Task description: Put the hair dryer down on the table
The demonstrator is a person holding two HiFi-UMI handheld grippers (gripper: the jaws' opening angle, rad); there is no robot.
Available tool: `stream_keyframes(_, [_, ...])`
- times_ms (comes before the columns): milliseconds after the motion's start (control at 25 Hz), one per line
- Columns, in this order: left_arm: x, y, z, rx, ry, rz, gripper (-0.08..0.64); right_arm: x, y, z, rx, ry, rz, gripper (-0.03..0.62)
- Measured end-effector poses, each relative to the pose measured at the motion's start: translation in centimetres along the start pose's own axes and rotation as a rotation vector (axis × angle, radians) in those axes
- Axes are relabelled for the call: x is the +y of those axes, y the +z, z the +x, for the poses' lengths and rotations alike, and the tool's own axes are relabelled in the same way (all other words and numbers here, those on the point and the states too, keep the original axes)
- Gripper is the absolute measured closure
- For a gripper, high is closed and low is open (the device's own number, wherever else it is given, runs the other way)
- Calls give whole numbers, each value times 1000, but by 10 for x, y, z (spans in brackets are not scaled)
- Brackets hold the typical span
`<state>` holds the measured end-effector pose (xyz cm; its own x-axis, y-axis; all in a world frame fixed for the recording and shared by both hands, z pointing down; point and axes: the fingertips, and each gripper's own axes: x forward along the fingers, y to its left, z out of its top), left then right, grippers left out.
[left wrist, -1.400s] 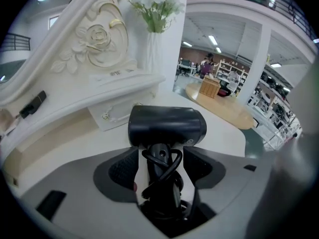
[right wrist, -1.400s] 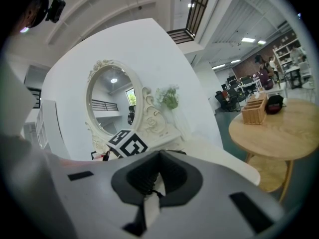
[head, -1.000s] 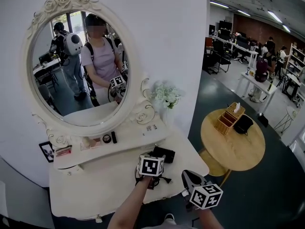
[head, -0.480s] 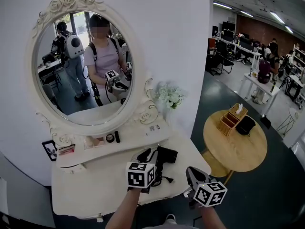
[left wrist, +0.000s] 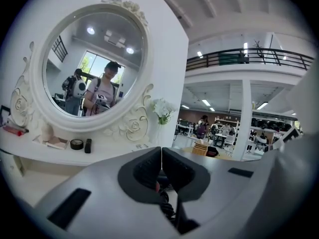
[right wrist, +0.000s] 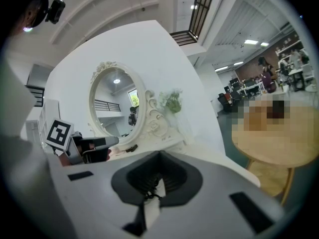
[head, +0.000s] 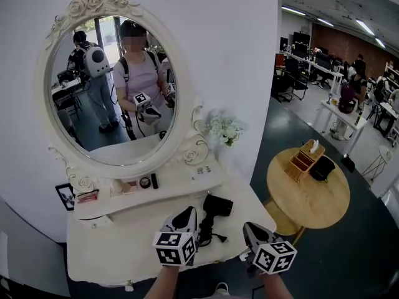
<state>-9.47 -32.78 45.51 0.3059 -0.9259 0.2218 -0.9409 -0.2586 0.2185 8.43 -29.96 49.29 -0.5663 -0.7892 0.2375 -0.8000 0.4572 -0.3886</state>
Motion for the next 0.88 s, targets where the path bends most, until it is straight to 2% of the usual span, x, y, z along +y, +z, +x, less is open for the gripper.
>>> stream_keyframes(400, [-2, 13, -23, -89, -10, -15, 560, 7, 4, 1, -23, 11, -26, 591])
stream_keyframes(880, [-6, 19, -26, -110, -28, 6, 560, 12, 6, 1, -23, 7, -67, 591])
